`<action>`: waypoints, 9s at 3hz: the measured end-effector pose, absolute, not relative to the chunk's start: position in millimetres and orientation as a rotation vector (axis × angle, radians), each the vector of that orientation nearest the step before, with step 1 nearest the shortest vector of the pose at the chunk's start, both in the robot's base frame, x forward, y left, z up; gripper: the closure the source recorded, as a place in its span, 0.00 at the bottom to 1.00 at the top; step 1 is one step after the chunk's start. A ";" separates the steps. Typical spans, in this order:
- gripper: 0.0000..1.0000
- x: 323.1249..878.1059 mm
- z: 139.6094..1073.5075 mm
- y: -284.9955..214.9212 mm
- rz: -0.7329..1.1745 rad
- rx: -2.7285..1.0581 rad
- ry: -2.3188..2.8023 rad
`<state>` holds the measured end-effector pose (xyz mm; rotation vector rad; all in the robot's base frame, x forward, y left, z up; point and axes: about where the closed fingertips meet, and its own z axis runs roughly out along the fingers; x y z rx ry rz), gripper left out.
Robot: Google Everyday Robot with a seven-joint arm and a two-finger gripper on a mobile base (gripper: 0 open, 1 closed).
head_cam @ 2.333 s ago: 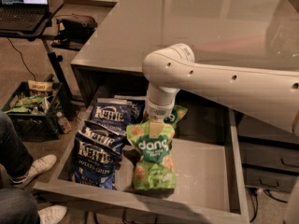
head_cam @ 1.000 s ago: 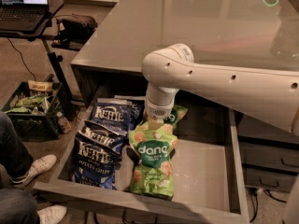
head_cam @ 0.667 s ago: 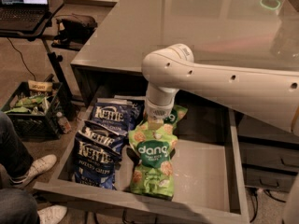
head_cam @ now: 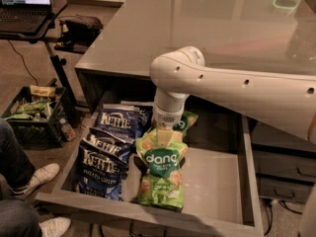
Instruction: Pick green rice chip bag from top drawer and place on counter
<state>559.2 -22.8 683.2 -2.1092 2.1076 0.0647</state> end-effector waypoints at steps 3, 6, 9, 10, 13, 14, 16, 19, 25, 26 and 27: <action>0.00 548.8 681.5 -30.7 0.055 -2.090 2.136; 0.00 488.7 683.3 -67.2 -0.106 -1.847 2.400; 0.00 484.2 685.3 -49.4 -0.166 -1.595 2.421; 0.00 484.0 685.8 -50.0 -0.160 -1.541 2.453; 0.00 479.4 657.1 -63.8 -0.176 -1.345 2.572; 0.00 476.0 644.9 -66.7 -0.169 -1.309 2.636; 0.00 477.4 613.1 -74.5 -0.133 -1.283 2.766; 0.64 477.2 611.1 -74.9 -0.130 -1.284 2.772; 1.00 450.5 701.3 -98.7 -0.332 -1.127 2.620; 1.00 458.5 729.2 -98.3 -0.431 -1.091 2.572; 1.00 478.8 764.0 -106.9 -0.558 -1.011 2.512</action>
Offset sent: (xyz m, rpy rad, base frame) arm 0.0000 0.0000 0.0000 0.0000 0.0000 0.0000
